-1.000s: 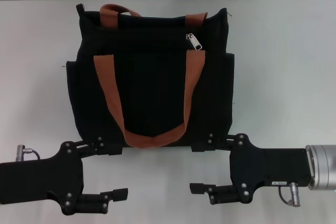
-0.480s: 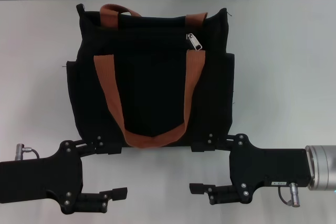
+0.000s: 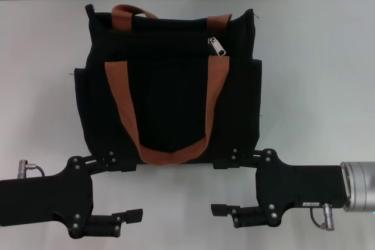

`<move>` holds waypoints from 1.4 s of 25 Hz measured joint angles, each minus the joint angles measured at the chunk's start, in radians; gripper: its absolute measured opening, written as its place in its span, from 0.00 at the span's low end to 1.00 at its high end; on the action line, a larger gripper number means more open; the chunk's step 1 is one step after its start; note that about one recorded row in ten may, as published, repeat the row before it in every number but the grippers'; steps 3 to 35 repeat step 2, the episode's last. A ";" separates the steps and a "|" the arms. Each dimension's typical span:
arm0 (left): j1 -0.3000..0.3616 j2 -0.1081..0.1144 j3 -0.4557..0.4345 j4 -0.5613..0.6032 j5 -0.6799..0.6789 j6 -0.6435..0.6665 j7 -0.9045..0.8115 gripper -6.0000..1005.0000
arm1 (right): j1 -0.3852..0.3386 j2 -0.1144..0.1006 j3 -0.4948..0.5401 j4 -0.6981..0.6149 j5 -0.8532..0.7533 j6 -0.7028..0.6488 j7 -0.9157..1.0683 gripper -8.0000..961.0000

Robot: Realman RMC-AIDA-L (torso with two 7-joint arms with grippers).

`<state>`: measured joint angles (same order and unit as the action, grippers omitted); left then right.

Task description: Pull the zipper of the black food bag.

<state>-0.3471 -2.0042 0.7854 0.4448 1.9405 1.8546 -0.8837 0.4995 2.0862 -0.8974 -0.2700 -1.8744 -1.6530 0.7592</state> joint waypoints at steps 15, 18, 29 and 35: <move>-0.003 0.000 0.000 0.000 0.000 0.000 0.000 0.82 | 0.000 0.000 0.000 0.000 0.000 0.000 0.000 0.79; -0.003 0.000 0.000 0.000 0.000 0.000 0.000 0.82 | 0.000 0.000 0.000 0.000 0.000 0.000 0.000 0.79; -0.003 0.000 0.000 0.000 0.000 0.000 0.000 0.82 | 0.000 0.000 0.000 0.000 0.000 0.000 0.000 0.79; -0.003 0.000 0.000 0.000 0.000 0.000 0.000 0.82 | 0.000 0.000 0.000 0.000 0.000 0.000 0.000 0.79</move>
